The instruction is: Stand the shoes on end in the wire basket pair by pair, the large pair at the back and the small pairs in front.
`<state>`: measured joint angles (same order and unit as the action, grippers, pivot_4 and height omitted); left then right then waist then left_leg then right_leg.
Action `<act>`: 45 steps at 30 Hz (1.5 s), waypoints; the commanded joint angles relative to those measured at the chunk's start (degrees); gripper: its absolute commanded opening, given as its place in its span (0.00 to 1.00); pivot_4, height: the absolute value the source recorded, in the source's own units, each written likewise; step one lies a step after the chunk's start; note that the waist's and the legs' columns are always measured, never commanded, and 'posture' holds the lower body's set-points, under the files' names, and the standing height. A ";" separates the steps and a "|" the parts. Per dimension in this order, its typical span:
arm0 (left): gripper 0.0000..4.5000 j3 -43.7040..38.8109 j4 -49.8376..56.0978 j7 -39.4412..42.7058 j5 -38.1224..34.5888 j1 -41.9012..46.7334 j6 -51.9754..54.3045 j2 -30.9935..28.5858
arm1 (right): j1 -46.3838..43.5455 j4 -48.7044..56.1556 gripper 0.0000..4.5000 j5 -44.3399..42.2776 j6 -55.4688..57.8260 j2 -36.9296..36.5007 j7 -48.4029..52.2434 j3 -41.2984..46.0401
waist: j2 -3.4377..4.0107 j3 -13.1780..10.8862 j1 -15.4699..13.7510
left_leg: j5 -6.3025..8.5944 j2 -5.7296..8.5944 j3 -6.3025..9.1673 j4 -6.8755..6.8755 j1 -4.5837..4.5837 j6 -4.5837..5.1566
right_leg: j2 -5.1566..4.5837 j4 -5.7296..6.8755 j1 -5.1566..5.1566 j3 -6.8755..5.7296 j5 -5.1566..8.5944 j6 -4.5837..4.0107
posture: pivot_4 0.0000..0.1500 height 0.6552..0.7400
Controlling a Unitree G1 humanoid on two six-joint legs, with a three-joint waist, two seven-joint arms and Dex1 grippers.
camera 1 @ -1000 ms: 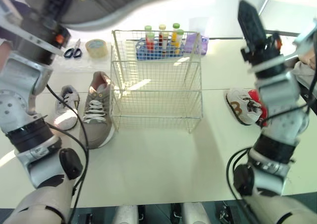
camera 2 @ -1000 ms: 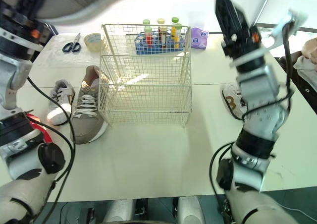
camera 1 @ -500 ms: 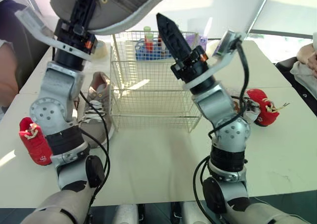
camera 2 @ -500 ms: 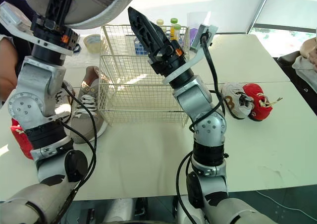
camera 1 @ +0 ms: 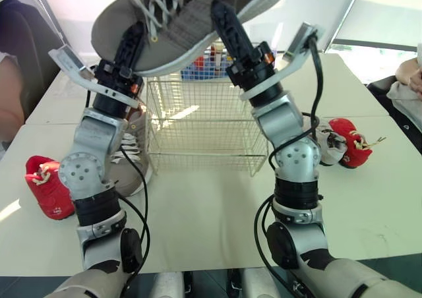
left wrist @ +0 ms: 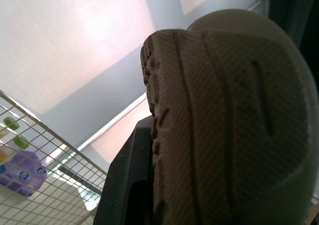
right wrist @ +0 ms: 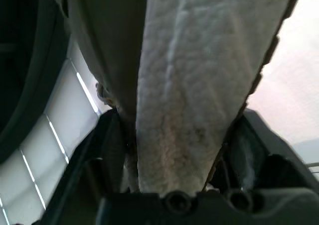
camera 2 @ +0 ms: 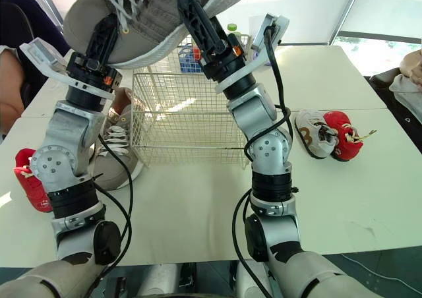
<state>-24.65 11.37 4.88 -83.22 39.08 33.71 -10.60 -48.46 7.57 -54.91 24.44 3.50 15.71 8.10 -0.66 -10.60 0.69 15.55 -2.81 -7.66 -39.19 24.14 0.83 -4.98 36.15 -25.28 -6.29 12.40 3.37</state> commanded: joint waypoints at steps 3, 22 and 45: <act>0.20 2.52 3.11 0.13 0.79 -0.84 0.49 -1.50 | -1.05 3.40 0.35 -0.04 -1.05 0.04 0.59 -0.04 | 0.00 0.00 0.07 | 0.00 0.00 0.00 0.00 0.00 0.00 | 0.00 0.00 0.00 0.00 0.00 0.00 | 1.00 1.00; 0.90 3.50 21.14 11.15 1.29 -16.31 16.56 -36.62 | -32.59 -38.30 0.35 19.11 -16.28 -34.92 49.61 0.20 | 0.10 -0.11 0.41 | 0.02 -0.07 -0.06 0.14 0.01 0.00 | 0.01 -0.04 -0.15 0.03 0.03 -0.02 | 1.00 1.00; 0.92 3.59 23.04 6.11 3.31 -22.92 12.09 -34.10 | -39.19 -78.87 0.80 42.80 -31.17 -34.74 68.61 -4.23 | 0.22 -0.22 0.30 | -0.01 -0.07 -0.06 0.07 0.15 -0.07 | -0.06 -0.06 -0.20 0.01 0.02 -0.02 | 1.00 1.00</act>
<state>-21.04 33.84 11.10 -80.45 15.58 46.99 -44.75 -87.09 -72.25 -12.04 -6.58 -31.07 83.64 2.66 -0.44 -10.82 0.99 15.54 -2.88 -7.72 -39.11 24.29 0.76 -5.03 36.09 -25.48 -6.29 12.41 3.35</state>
